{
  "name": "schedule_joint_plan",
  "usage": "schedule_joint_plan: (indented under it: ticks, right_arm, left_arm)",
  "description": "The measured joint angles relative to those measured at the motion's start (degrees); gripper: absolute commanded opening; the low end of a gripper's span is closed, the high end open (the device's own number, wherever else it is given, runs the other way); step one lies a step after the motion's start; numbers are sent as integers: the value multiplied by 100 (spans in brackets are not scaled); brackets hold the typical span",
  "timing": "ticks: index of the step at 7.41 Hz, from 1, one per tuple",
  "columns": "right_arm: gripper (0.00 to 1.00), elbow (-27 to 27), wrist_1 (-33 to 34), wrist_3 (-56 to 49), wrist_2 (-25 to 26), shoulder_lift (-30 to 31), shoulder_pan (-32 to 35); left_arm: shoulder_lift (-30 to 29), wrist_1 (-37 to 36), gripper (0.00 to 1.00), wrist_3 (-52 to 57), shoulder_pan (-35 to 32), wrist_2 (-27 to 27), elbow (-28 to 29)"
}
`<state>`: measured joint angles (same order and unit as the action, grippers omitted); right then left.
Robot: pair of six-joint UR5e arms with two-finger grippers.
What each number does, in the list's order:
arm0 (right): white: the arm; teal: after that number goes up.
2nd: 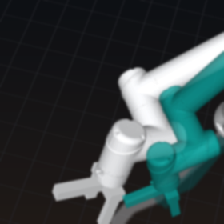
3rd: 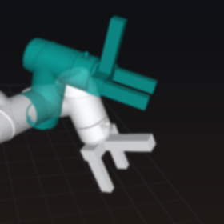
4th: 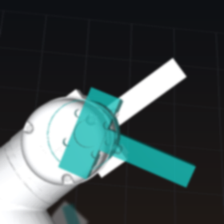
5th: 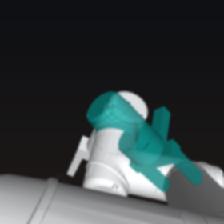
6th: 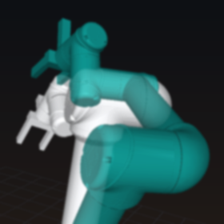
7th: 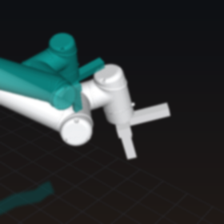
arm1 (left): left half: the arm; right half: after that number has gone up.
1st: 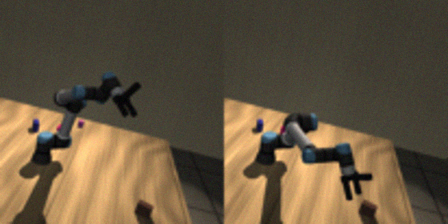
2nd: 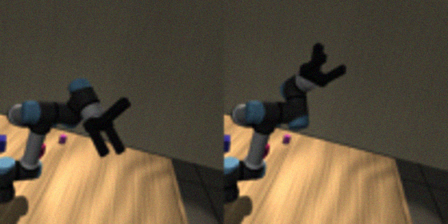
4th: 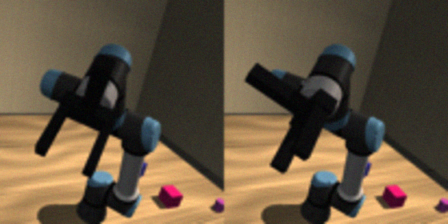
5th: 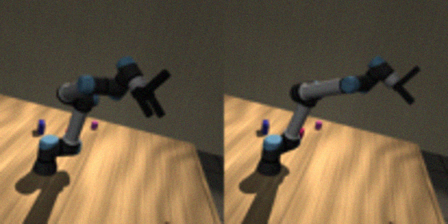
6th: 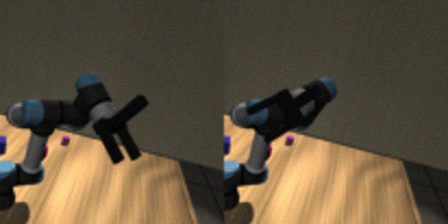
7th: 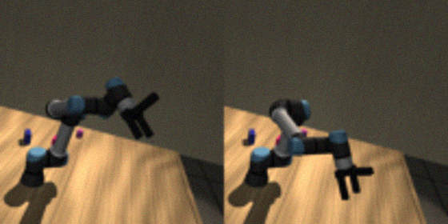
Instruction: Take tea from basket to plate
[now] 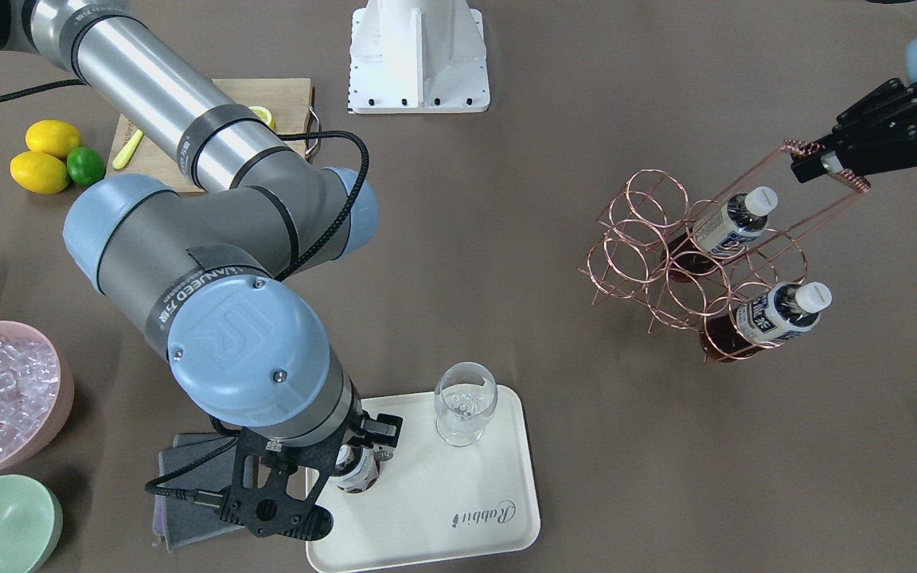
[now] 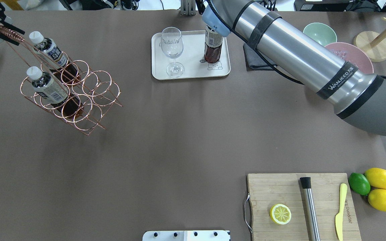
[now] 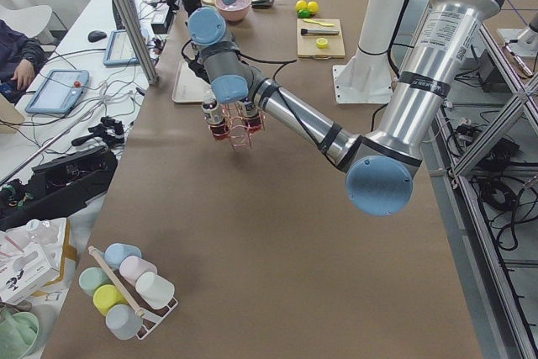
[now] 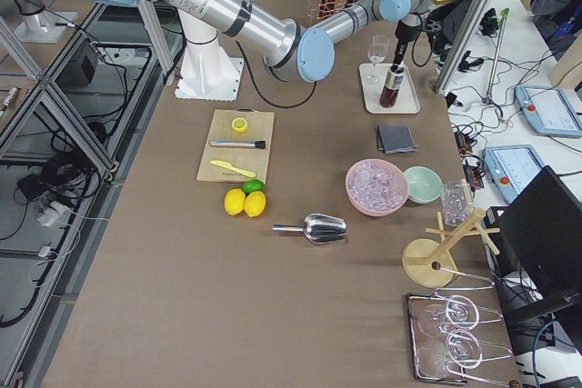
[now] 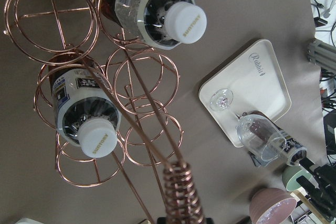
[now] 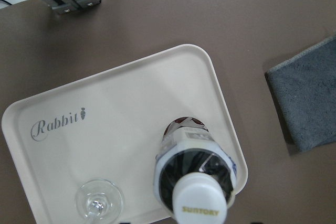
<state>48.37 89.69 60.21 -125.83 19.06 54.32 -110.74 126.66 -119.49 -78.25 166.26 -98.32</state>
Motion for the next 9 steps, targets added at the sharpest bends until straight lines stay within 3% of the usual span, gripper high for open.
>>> schedule_joint_plan:
  ticks: [2, 4, 9]
  right_arm:
    - [100, 267, 201, 0, -42, -22, 2]
    - [100, 868, 756, -5, -66, 38, 8]
    - [100, 3221, 2534, -695, -234, 994, 343]
  left_arm:
    - [-9, -81, 0, 444, -200, -20, 284]
    - [-31, -448, 0, 1040, -371, -89, 433]
    - [-1, -1069, 0, 1751, -531, -697, 959]
